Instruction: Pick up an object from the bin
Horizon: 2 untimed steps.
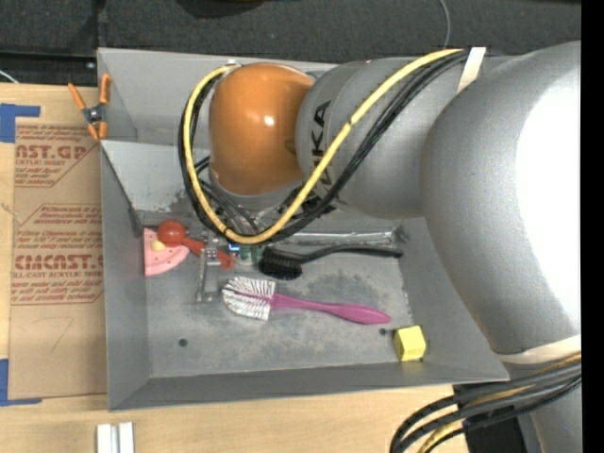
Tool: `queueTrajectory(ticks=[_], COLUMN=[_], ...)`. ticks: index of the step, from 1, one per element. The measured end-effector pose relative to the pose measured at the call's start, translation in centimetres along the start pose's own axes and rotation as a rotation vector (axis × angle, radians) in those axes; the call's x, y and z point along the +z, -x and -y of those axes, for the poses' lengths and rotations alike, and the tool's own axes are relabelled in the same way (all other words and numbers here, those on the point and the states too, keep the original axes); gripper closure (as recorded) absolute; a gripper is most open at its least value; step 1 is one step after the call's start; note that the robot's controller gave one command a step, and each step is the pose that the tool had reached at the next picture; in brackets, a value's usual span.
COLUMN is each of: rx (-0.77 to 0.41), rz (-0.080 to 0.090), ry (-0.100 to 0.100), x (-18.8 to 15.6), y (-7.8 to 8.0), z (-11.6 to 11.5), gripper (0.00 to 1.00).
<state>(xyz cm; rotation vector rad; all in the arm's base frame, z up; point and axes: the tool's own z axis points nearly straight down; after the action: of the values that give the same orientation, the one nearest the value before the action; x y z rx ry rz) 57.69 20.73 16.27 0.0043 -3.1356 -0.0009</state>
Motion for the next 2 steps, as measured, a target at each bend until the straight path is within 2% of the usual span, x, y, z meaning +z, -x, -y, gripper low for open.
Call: queueTrajectory(ticks=[1, 2], rx=[0.002, -0.057], rz=[0.008, 0.007], ry=[0.002, 0.001], x=[-0.4, 9.2], y=[0.2, -2.0], z=[0.1, 9.0], gripper=[0.0, 0.0])
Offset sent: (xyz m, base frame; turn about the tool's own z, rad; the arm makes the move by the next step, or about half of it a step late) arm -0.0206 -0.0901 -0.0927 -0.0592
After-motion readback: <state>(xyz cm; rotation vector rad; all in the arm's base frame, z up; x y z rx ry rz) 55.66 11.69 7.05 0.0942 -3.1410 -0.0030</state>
